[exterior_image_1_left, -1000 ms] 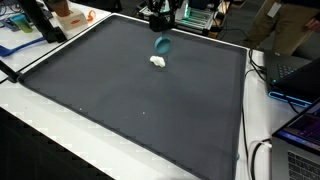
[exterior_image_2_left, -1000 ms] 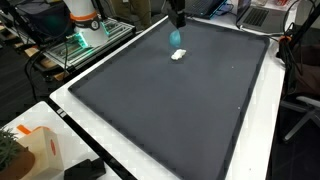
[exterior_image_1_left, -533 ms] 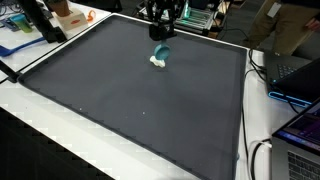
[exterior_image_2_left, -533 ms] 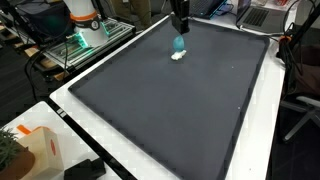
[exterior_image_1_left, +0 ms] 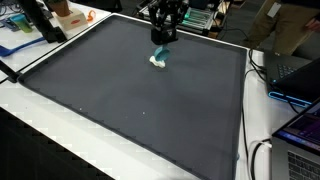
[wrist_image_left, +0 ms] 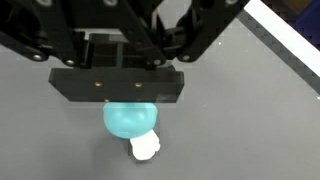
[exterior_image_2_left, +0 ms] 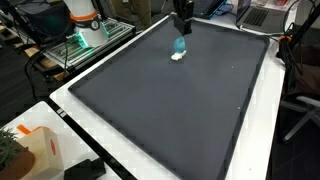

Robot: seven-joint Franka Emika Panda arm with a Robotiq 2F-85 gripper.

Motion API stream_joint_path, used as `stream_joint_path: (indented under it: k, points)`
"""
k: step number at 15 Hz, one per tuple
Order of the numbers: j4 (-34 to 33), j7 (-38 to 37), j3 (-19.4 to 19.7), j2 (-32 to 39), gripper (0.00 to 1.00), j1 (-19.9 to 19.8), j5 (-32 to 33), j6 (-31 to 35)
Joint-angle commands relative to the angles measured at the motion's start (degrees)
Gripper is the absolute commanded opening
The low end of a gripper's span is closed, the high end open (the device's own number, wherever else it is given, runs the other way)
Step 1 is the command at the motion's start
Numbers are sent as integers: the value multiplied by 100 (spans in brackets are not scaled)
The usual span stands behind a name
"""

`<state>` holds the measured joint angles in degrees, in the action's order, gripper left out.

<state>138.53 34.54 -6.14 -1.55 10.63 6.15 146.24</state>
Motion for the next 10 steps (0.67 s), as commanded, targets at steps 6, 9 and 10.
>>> stream_joint_path:
  k: [6,9,10]
  points:
    - [-497,-511,-49,894,23,-153,428,-566]
    - [-356,-441,-36,-3,23,-217,301,-1382]
    - [-164,-130,-41,-404,23,-249,35,-1516]
